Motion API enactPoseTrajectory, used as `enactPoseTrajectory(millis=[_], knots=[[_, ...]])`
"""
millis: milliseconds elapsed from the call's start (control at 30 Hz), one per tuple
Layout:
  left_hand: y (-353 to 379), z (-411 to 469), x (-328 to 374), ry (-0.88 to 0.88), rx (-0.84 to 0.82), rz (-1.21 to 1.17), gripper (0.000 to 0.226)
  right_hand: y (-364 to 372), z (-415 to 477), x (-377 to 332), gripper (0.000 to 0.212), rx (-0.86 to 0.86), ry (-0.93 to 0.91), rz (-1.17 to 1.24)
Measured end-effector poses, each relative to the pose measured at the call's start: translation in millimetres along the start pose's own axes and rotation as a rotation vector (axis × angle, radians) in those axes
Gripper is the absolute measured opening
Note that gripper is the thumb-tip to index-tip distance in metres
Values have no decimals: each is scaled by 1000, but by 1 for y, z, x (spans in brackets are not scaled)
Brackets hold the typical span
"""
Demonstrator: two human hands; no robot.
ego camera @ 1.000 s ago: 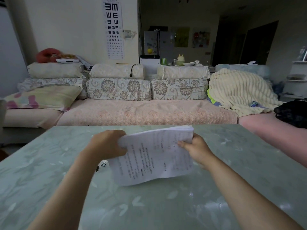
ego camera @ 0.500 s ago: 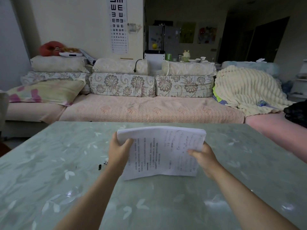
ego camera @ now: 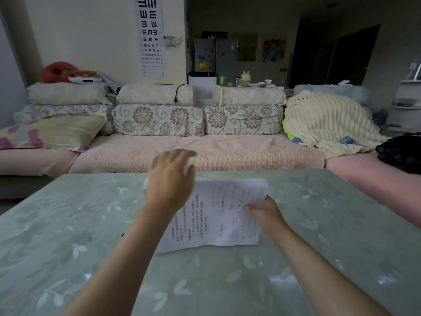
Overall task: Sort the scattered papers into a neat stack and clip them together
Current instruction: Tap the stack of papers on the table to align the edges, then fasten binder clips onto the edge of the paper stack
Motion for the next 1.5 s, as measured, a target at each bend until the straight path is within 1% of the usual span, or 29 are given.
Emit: enactPoseTrajectory(millis=[33, 100, 133, 167, 200, 267, 367, 400, 433, 467, 500, 533, 567, 600, 633, 667, 733, 767, 867, 900, 967, 1000, 1067, 1133, 1233, 1300, 1367, 1433, 1500], knots=[[10, 4, 16, 121, -127, 14, 42, 0, 0, 0, 27, -9, 3, 11], [33, 1, 37, 271, -361, 93, 58, 0, 1, 0, 28, -12, 7, 17], [44, -3, 39, 310, -428, 142, 60, -1, 1, 0, 28, -13, 4, 15], [51, -5, 38, 329, -455, 182, 57, -1, 0, 0, 29, -20, -1, 19], [54, -7, 34, 337, -446, 204, 49, -1, 0, 0, 29, -26, -4, 9], [56, -9, 26, 350, -364, 185, 34, -3, 2, 0, 29, -26, -5, -2], [61, -10, 24, 389, -316, 159, 23, -4, 4, -4, 30, -32, -11, -5], [63, -10, 24, 402, -310, 162, 22, -3, 4, -6, 34, -15, -26, 6], [64, -10, 23, 411, -303, 170, 21, -3, 4, -10, 43, 35, -60, -2], [65, -9, 23, 418, -295, 174, 20, -4, 2, -18, 53, 133, -134, -52], [65, -9, 22, 420, -286, 175, 19, -5, -2, -28, 62, 247, -280, -139], [66, -8, 21, 420, -283, 176, 18, -6, -5, -41, 66, 323, -501, -264], [66, -8, 21, 423, -281, 177, 17, -3, -9, -52, 66, 349, -734, -420], [67, -8, 21, 429, -280, 175, 17, 2, -13, -65, 63, 322, -915, -593], [67, -8, 22, 439, -273, 176, 17, 10, -14, -73, 59, 261, -1021, -762], [66, -7, 22, 448, -267, 181, 18, 21, -16, -80, 55, 179, -1049, -912], [65, -6, 22, 462, -247, 181, 21, 41, -18, -82, 50, 39, -956, -1102], [64, -6, 22, 467, -232, 172, 19, 47, -16, -79, 42, 25, -932, -1155], [60, -10, 21, 479, -229, 147, 19, 53, -9, -68, 9, 101, -954, -1195], [57, -10, 17, 476, -234, 152, 21, 52, -6, -66, 3, 124, -971, -1187], [49, -10, 2, 428, -259, 175, 22, 52, -3, -63, 14, 156, -1004, -1192], [45, -9, -7, 396, -274, 178, 23, 53, -3, -63, 16, 174, -1001, -1193], [37, -10, -22, 376, -297, 165, 23, 56, -3, -64, 15, 199, -974, -1214], [36, -13, -25, 403, -307, 167, 21, 61, -4, -69, 13, 215, -947, -1233], [40, -12, -24, 421, -301, 199, 20, 79, -9, -75, 14, 120, -962, -1230], [40, -11, -24, 425, -299, 203, 21, 89, -12, -75, 10, 57, -960, -1204], [37, -13, -26, 432, -309, 189, 23, 93, -12, -73, 9, 70, -973, -1195], [28, -14, -33, 419, -294, 201, 30, 93, -10, -71, 14, 98, -985, -1195], [13, -12, -54, 325, -291, 184, 34, 92, -9, -70, 16, 121, -992, -1202]])
Point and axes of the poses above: each hand's wrist, its own z-axis towards the middle knuckle, its own y-axis out of the palm, x = y × z, the point moved 2 cm from there along z, towards the middle knuckle, and after that the axes turned 4 degrees about x, right-handed, at the moved point
